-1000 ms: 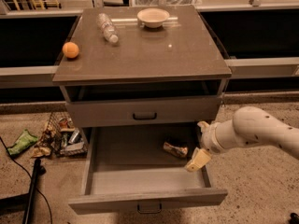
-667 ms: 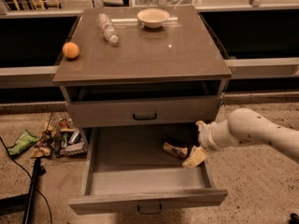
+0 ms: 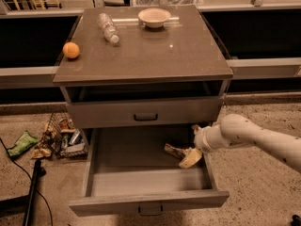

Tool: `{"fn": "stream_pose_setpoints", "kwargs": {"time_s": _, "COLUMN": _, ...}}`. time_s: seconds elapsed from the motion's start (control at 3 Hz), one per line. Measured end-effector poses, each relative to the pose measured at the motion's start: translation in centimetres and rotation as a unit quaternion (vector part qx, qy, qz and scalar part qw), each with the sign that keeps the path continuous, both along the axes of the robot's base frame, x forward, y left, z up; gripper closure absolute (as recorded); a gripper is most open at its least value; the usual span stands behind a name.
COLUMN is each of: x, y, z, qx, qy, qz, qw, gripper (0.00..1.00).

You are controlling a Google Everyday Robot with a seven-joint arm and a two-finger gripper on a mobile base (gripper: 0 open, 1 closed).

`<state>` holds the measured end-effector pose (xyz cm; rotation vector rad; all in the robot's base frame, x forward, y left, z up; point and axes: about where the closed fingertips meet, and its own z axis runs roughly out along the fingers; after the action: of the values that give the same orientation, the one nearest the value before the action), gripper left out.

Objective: Pick orange can from middle drawer and place on counter

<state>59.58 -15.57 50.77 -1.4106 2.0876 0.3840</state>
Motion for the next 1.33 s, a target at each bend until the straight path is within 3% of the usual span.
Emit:
{"fn": "stream_pose_setpoints", "kwargs": {"time_s": 0.33, "x": 0.9, "y": 0.3, "z": -2.8, "qx": -0.005, "qy": 0.014, "qz": -0.007, "qw": 0.9999, "gripper": 0.0}}
{"fn": "stream_pose_setpoints", "kwargs": {"time_s": 1.33, "x": 3.6, "y": 2.5, "z": -8.3, "qx": -0.007, "qy": 0.012, "qz": -0.051, "qw": 0.9986, "gripper": 0.0}}
